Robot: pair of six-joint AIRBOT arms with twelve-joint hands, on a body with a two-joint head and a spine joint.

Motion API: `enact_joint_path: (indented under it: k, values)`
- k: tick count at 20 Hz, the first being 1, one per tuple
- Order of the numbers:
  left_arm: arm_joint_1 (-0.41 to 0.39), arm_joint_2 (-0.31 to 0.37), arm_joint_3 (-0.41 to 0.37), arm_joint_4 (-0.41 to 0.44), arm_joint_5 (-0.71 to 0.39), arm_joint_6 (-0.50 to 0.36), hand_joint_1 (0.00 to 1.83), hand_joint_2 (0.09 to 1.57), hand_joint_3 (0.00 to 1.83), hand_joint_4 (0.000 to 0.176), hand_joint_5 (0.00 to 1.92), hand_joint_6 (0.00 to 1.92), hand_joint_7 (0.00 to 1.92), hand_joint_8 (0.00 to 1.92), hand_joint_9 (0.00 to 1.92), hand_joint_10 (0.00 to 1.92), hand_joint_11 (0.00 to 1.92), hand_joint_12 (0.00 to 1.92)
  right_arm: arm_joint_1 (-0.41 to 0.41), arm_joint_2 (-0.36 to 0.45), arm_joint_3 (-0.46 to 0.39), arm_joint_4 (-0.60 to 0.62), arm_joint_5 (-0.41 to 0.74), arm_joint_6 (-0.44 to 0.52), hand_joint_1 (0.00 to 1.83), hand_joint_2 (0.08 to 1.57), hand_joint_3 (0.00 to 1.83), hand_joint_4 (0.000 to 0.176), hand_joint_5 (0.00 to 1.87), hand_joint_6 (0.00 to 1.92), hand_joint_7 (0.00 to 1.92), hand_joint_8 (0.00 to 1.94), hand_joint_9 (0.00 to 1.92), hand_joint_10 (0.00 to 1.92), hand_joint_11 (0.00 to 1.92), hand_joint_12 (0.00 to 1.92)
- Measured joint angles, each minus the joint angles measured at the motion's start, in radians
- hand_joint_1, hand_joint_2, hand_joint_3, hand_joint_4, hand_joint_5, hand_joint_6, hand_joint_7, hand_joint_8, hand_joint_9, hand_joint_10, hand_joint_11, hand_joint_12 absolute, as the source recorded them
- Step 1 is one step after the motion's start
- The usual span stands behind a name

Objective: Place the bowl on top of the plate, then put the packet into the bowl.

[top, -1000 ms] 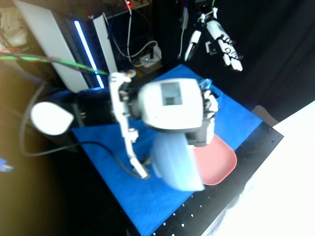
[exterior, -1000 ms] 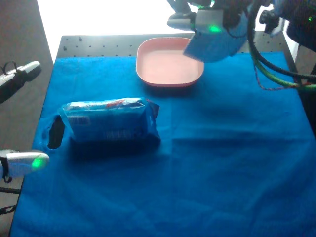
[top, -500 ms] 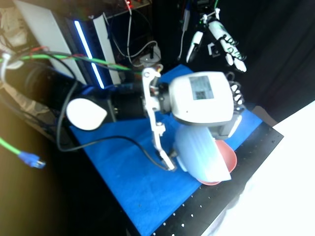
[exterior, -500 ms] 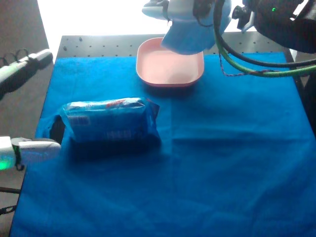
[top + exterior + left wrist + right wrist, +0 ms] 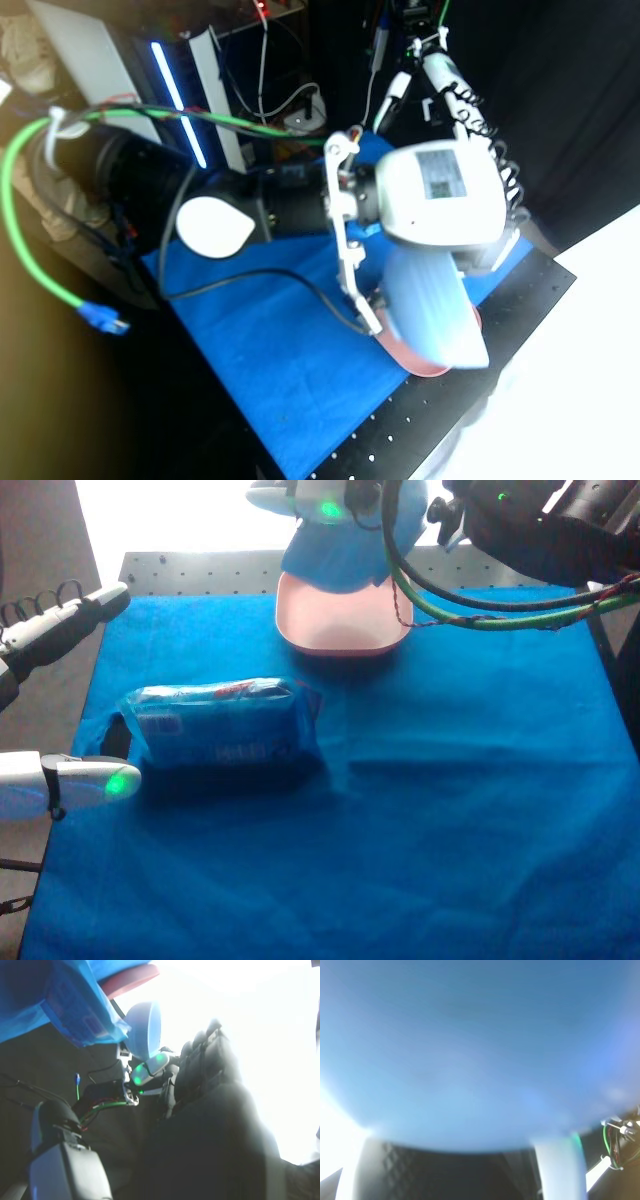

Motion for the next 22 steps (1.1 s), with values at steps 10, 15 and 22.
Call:
enact_joint_path:
  k: [10, 15, 22]
  values:
    - [0.000, 0.000, 0.000, 0.000, -0.007, -0.008, 0.62, 0.84, 0.00, 0.176, 0.02, 0.00, 0.05, 0.00, 0.02, 0.00, 0.00, 0.00, -0.061, -0.006, 0.001, 0.125, 0.037, -0.002, 1.07, 1.33, 0.00, 0.000, 1.12, 1.92, 1.36, 1.94, 1.50, 1.92, 1.52, 1.92]
    - [0.000, -0.006, 0.000, -0.002, -0.012, -0.013, 0.61, 0.81, 0.00, 0.176, 0.02, 0.00, 0.06, 0.01, 0.02, 0.00, 0.00, 0.00, -0.148, 0.006, 0.002, 0.232, 0.030, -0.005, 0.92, 1.35, 0.01, 0.000, 1.15, 1.92, 1.37, 1.94, 1.50, 1.92, 1.51, 1.92]
    - [0.000, -0.010, 0.000, -0.002, -0.014, -0.016, 0.63, 0.82, 0.00, 0.176, 0.00, 0.00, 0.03, 0.00, 0.00, 0.00, 0.00, 0.00, -0.165, 0.007, 0.008, 0.238, 0.034, -0.007, 0.26, 1.30, 0.00, 0.000, 0.79, 0.03, 1.04, 0.23, 0.89, 0.78, 0.64, 1.43]
